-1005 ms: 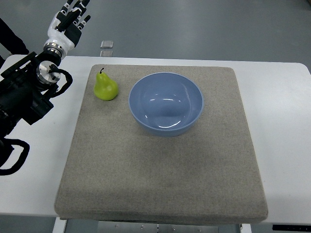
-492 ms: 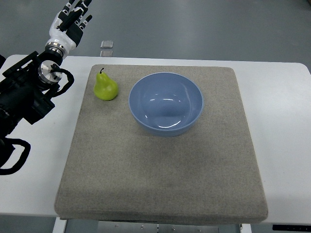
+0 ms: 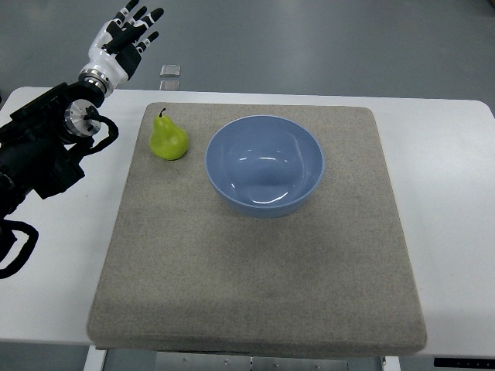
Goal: Place pear in bowl with left hand
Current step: 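Raise the left hand and swing it over toward the yellow-green pear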
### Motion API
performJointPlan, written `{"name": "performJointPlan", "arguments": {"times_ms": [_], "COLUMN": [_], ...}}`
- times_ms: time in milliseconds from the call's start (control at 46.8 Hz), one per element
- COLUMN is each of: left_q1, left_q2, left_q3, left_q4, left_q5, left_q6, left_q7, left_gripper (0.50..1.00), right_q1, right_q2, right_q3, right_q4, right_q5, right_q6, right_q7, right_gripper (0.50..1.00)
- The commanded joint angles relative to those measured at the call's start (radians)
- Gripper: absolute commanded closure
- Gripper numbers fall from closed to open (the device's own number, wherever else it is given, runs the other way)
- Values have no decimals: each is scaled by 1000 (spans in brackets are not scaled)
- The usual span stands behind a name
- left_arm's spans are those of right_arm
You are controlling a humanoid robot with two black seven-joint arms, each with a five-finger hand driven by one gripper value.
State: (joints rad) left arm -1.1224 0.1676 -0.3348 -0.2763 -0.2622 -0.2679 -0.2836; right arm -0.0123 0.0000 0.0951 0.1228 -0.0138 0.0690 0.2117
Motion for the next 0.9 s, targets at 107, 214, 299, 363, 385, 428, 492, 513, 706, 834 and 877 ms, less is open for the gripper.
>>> {"name": "performJointPlan", "arguments": {"times_ms": [107, 214, 299, 363, 385, 428, 492, 513, 706, 834, 877], "left_q1": [-33, -37, -39, -46, -49, -53, -63, -71, -118, -149, -157], "left_q2": [58, 78, 104, 122, 127, 133, 144, 151, 201, 231, 242], "left_q3": [19, 20, 20, 19, 19, 20, 20, 20, 23, 25, 25], "left_q4": [-86, -126, -165, -190, -196, -208, -227, -233, -305, -359, -377], "left_q5": [211, 380, 523, 619, 645, 699, 773, 797, 1009, 1165, 1227], "left_q6": [-5, -8, -28, -42, -45, -48, -51, -51, -74, -86, -88], "left_q7": [1, 1, 0, 0, 0, 0, 0, 0, 0, 0, 0], "left_gripper": [508, 508, 508, 508, 508, 508, 508, 508, 508, 508, 508], "right_q1": [0, 0, 0, 0, 0, 0, 0, 0, 0, 0, 0], "right_q2": [0, 0, 0, 0, 0, 0, 0, 0, 0, 0, 0], "right_q3": [0, 0, 0, 0, 0, 0, 0, 0, 0, 0, 0], "right_q4": [-2, 0, 0, -2, 0, 0, 0, 0, 0, 0, 0], "right_q5": [0, 0, 0, 0, 0, 0, 0, 0, 0, 0, 0], "right_q6": [0, 0, 0, 0, 0, 0, 0, 0, 0, 0, 0], "right_q7": [0, 0, 0, 0, 0, 0, 0, 0, 0, 0, 0], "right_gripper": [574, 574, 574, 574, 574, 574, 574, 574, 574, 574, 574]}}
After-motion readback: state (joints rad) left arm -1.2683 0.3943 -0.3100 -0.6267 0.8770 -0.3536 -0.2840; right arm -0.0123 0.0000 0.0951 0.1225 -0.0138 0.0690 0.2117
